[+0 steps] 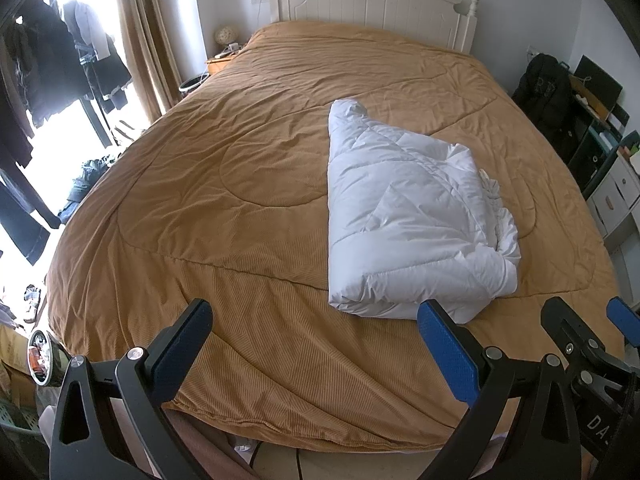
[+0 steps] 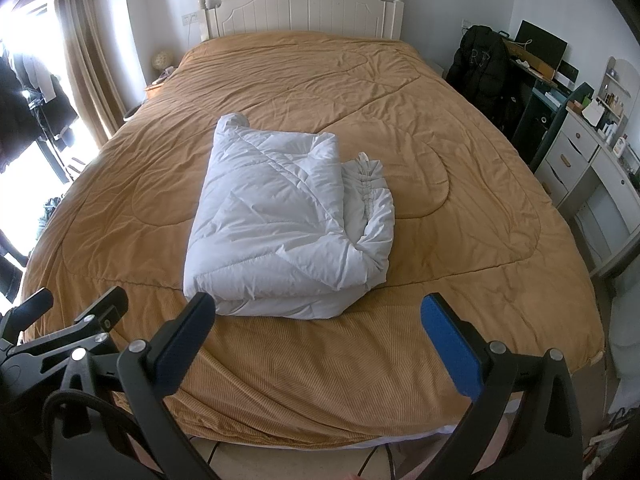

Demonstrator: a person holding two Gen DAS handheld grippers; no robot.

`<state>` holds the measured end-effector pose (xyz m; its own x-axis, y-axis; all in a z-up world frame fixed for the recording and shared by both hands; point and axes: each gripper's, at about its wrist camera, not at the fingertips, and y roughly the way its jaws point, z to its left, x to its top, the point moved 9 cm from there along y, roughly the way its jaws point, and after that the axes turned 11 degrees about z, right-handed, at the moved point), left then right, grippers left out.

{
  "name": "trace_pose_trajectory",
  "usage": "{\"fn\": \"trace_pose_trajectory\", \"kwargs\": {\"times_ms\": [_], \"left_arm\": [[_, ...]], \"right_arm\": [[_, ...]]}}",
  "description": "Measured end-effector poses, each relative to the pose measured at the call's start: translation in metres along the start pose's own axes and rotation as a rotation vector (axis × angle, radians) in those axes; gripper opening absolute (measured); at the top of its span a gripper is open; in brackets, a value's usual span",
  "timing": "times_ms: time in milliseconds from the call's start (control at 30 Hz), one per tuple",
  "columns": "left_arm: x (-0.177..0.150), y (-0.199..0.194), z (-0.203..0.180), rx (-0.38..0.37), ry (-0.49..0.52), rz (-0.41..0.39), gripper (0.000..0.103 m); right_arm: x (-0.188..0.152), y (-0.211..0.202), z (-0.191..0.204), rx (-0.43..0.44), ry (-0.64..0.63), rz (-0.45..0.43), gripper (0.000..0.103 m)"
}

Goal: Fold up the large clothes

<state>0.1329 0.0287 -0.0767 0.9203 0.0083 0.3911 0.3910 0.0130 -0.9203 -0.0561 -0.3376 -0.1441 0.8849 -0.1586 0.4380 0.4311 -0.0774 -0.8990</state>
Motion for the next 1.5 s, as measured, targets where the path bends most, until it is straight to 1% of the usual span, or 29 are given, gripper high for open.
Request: {"fn": "trace_pose_trajectory", "kwargs": {"times_ms": [933, 1500], "left_arm": [[0.0001, 0.0006, 0.0001, -0.001, 0.002, 0.003, 0.102], [-0.0072, 0.0041, 0.0009, -0.006, 0.010, 0.012, 0.102]], "right_arm": [[0.0000, 0.0005, -0.0002, 0.000, 0.003, 0.003, 0.102], [-0.0014, 0.0014, -0.0020, 0.000, 0.003, 0.007, 0.102]]}}
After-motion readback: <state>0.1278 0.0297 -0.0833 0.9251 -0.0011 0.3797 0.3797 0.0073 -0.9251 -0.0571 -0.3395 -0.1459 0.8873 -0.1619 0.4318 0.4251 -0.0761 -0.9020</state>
